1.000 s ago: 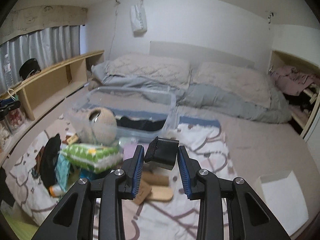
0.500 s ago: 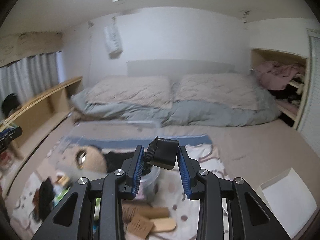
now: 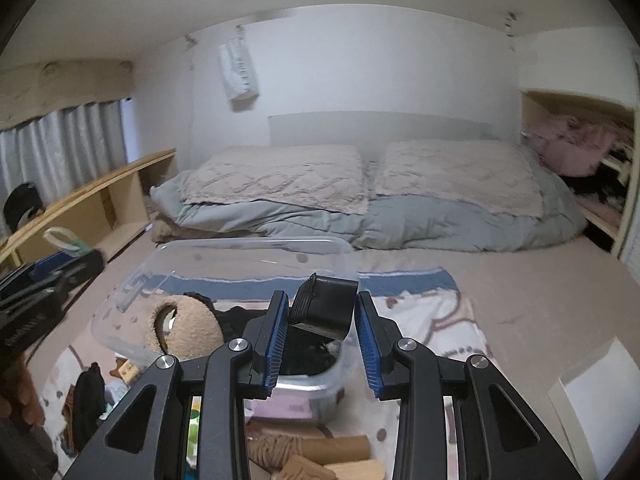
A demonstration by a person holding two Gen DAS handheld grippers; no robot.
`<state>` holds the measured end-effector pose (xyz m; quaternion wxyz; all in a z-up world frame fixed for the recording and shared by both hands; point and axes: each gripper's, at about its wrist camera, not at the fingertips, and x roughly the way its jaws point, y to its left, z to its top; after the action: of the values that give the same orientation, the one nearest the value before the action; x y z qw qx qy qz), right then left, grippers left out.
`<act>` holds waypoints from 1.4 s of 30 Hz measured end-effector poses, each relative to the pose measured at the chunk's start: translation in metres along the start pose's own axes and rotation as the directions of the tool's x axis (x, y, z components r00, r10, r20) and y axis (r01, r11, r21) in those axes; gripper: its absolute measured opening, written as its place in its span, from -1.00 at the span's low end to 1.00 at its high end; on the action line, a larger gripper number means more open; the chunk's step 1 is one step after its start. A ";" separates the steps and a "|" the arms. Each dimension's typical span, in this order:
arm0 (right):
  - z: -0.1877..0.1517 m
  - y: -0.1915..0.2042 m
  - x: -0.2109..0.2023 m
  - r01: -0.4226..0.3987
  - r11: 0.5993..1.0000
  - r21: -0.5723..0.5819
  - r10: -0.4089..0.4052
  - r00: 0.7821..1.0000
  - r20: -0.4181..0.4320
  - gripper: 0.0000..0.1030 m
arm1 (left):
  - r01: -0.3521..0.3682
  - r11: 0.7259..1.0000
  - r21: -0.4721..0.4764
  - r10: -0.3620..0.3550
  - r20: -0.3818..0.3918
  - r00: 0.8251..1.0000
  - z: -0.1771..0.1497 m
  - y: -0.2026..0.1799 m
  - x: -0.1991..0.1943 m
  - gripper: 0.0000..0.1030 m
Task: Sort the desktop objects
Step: 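Lower both held objects over the open clear plastic box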
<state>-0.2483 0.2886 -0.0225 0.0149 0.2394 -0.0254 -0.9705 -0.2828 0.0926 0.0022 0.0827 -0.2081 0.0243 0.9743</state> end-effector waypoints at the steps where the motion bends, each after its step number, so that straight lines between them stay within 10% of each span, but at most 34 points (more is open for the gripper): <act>1: 0.000 0.003 0.005 -0.011 1.000 -0.018 0.011 1.000 -0.001 -0.33 | 0.004 1.000 0.011 -0.004 0.001 1.000 0.002 -0.004 0.005 -0.01; 24: 0.014 0.002 0.097 -0.130 0.981 0.146 0.153 0.976 -0.155 -0.33 | 0.077 0.990 -0.117 -0.102 -0.226 0.969 0.006 0.011 0.109 -0.01; 42: 0.014 0.022 0.122 -0.141 0.983 0.119 0.166 0.956 -0.242 -0.33 | 0.099 0.985 -0.140 -0.154 -0.475 0.866 -0.031 0.016 0.157 -0.01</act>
<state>-0.3626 0.2627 -0.0656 0.0812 0.3579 -0.0906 -0.9258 -0.4140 0.0978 -0.0905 0.1261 -0.4505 -0.0235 0.8835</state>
